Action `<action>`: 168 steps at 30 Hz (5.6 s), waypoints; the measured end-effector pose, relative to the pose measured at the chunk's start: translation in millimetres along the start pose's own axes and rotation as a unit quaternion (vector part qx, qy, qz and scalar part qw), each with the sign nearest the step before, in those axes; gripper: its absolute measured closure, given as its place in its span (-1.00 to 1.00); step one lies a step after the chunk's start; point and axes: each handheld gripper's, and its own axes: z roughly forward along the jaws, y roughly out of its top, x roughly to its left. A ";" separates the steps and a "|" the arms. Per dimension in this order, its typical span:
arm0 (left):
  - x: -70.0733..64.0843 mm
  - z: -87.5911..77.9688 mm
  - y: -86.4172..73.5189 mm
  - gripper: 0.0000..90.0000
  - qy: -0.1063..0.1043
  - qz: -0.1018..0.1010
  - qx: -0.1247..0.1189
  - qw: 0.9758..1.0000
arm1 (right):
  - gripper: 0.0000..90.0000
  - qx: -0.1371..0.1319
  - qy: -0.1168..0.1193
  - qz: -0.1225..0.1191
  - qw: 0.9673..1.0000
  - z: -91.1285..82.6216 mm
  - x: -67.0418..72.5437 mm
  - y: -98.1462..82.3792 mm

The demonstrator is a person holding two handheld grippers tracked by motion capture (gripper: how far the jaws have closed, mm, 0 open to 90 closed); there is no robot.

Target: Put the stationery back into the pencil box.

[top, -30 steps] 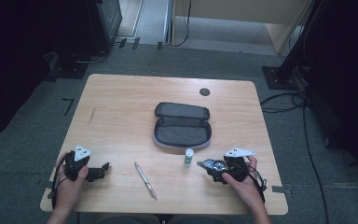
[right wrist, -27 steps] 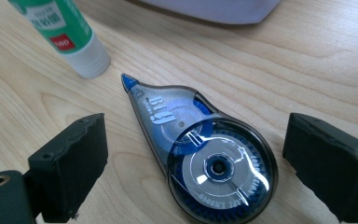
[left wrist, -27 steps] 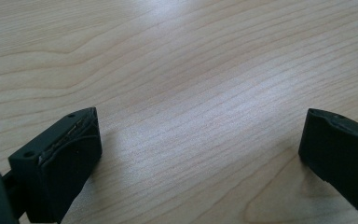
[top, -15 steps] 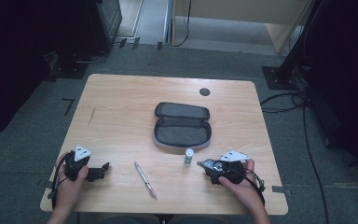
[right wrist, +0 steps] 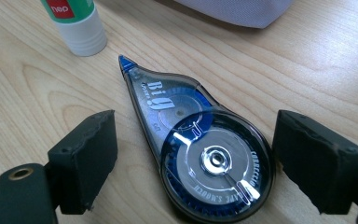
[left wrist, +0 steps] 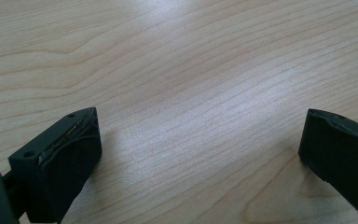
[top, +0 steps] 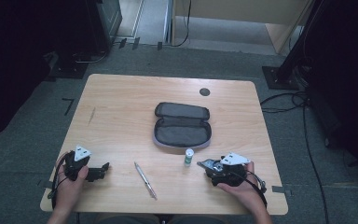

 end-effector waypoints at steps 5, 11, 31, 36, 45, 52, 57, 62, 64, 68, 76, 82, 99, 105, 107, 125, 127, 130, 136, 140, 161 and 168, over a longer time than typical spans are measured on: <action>0.1 0.0 0.0 -1.00 0.000 0.001 0.000 1.000 | -0.52 -0.003 0.003 -0.002 1.000 -2.5 -0.3 -1.2; 0.0 0.0 0.0 -1.00 0.000 0.000 0.000 1.000 | -0.34 -0.008 0.005 -0.004 1.000 -4.0 -0.4 -1.8; 0.1 0.0 0.0 -1.00 0.000 0.000 0.000 1.000 | -0.10 -0.018 0.010 -0.008 1.000 -6.1 -0.1 -4.3; 0.1 0.0 0.0 -1.00 0.000 0.000 0.000 1.000 | -0.09 -0.018 0.005 -0.003 1.000 -6.6 1.2 -4.8; 0.6 -0.1 -0.1 -1.00 -0.003 -0.003 -0.002 1.000 | -0.06 -0.017 -0.001 0.001 1.000 -7.0 2.7 -3.9; 1.0 -0.3 0.0 -1.00 -0.004 -0.004 -0.002 1.000 | -0.06 -0.016 -0.003 0.004 1.000 -7.7 3.0 -3.6; 1.4 -0.4 0.1 -1.00 -0.005 -0.003 -0.001 1.000 | -0.06 -0.021 -0.010 0.009 1.000 -11.1 0.7 -1.7; 1.1 -0.3 0.0 -1.00 -0.005 -0.004 -0.002 1.000 | -0.06 -0.027 -0.021 0.019 0.999 -17.3 -2.9 0.2; 1.0 -0.3 0.0 -1.00 -0.004 -0.004 -0.002 1.000 | -0.06 -0.030 -0.027 0.022 0.999 -20.8 -4.9 1.7; 0.7 0.0 0.1 -1.00 -0.003 -0.002 -0.002 1.000 | -0.06 -0.037 -0.035 0.032 0.998 -28.6 -8.4 6.2; 0.7 0.0 0.1 -1.00 -0.003 -0.002 -0.001 1.000 | -0.06 -0.045 -0.042 0.040 0.997 -37.6 -13.1 21.4; 0.9 -0.2 0.1 -1.00 -0.004 -0.003 -0.001 1.000 | -0.06 -0.050 -0.049 0.036 0.997 -39.9 -12.6 33.8; 0.8 -0.1 0.1 -1.00 -0.003 -0.003 -0.002 1.000 | -0.06 -0.065 -0.055 0.020 0.996 -41.7 -16.0 71.1; 0.8 0.0 0.1 -1.00 -0.003 -0.002 -0.002 1.000 | -0.06 -0.068 -0.051 0.006 0.996 -37.5 -15.5 87.8; 0.8 0.0 0.1 -1.00 -0.003 -0.003 -0.002 1.000 | -0.06 -0.066 -0.049 0.003 0.997 -35.6 -15.0 93.1; 0.9 -0.1 0.1 -1.00 -0.004 -0.003 -0.002 1.000 | -0.06 -0.052 -0.023 -0.017 0.998 5.8 -14.0 121.5; 0.9 -0.1 0.0 -1.00 -0.004 -0.003 -0.002 1.000 | -0.06 -0.048 -0.021 -0.022 0.998 10.8 -13.2 123.4; 0.9 0.0 0.0 -1.00 -0.004 -0.003 -0.002 1.000 | -0.06 -0.042 -0.014 -0.028 0.999 18.1 -13.1 125.0; 0.9 0.0 0.1 -1.00 -0.004 -0.003 -0.002 1.000 | -0.06 -0.030 -0.005 -0.029 0.999 32.6 -17.1 123.7; 0.8 0.1 0.0 -1.00 -0.003 -0.003 -0.002 1.000 | -0.06 -0.022 -0.004 -0.029 0.999 40.7 -20.3 122.3; 1.0 0.1 0.2 -1.00 -0.004 -0.003 -0.002 1.000 | -0.07 0.013 0.026 -0.024 0.999 61.4 -29.0 118.0; 1.1 0.1 0.2 -1.00 -0.005 -0.003 -0.002 1.000 | -0.07 0.017 0.030 -0.023 0.999 63.9 -28.1 118.7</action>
